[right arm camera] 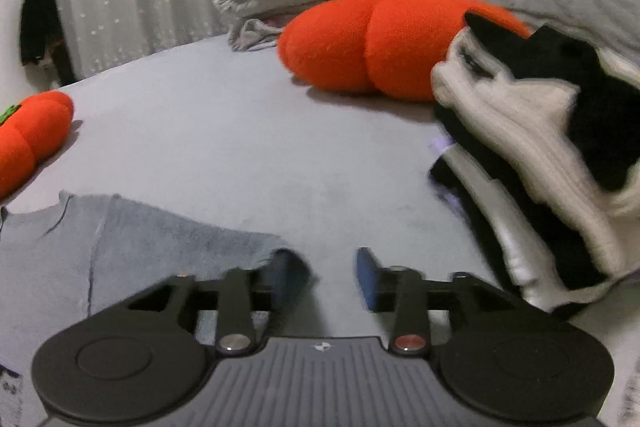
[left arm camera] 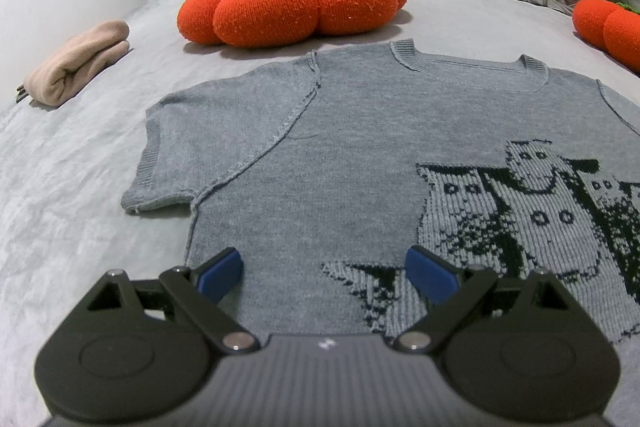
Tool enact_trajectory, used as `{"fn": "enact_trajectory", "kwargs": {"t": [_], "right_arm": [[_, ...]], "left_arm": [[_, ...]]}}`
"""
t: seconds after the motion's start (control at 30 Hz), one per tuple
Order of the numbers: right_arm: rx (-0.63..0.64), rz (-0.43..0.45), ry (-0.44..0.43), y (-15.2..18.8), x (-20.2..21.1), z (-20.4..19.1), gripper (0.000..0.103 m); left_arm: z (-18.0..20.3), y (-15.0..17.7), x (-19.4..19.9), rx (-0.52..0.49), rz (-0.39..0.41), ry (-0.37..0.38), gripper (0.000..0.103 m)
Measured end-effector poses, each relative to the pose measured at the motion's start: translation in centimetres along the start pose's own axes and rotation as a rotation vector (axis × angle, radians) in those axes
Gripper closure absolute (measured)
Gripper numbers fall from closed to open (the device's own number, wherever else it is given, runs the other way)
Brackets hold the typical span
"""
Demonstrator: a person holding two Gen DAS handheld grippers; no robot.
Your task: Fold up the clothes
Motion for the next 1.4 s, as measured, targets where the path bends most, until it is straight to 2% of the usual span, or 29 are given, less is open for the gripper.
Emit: {"fn": "enact_trajectory", "kwargs": {"t": [0.2,0.37,0.43,0.5,0.57,0.7,0.87,1.0,1.17,1.4], "right_arm": [[0.070,-0.026,-0.087,0.5,2.3,-2.9,0.064],[0.128,-0.047,-0.160,0.9,4.2,-5.4,0.078],[0.152,-0.057,-0.189,1.1,5.0,-6.4,0.080],[0.192,-0.130,-0.214,2.5,4.4,-7.5,0.080],[0.249,-0.212,-0.170,4.3,3.2,-7.4,0.085],[0.275,-0.227,-0.148,4.3,3.5,-6.9,0.086],[0.313,-0.207,-0.131,4.1,3.3,-6.9,0.086],[0.294,-0.152,-0.116,3.2,3.0,-7.8,0.083],[0.296,-0.122,-0.141,2.5,1.0,-11.0,0.083],[0.323,-0.089,-0.082,2.0,-0.8,-12.8,0.083]], "left_arm": [[0.1,0.0,0.0,-0.002,0.002,-0.005,0.009],[0.2,0.1,0.1,-0.005,0.008,-0.017,0.009],[0.2,0.1,0.1,-0.007,0.010,-0.020,0.009],[0.2,0.1,0.1,-0.007,0.010,-0.020,0.009],[0.2,0.1,0.1,-0.008,0.010,-0.017,0.009],[0.1,0.0,0.1,-0.008,0.010,-0.012,0.009],[0.2,0.0,0.1,-0.011,0.011,-0.018,0.009],[0.3,0.0,0.1,-0.005,0.007,-0.016,0.009],[0.3,0.0,0.0,-0.003,0.004,-0.013,0.009],[0.4,0.0,0.1,-0.002,0.001,-0.013,0.009]]}}
Point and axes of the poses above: each gripper's, at about its wrist camera, not at the fingertips, and x roughly against the way its jaws point, z to its right, y to its underside, the point moved 8 cm from there along -x, roughly the way its jaws point, and after that the axes turned 2 degrees about -y, right-handed, at the moved point
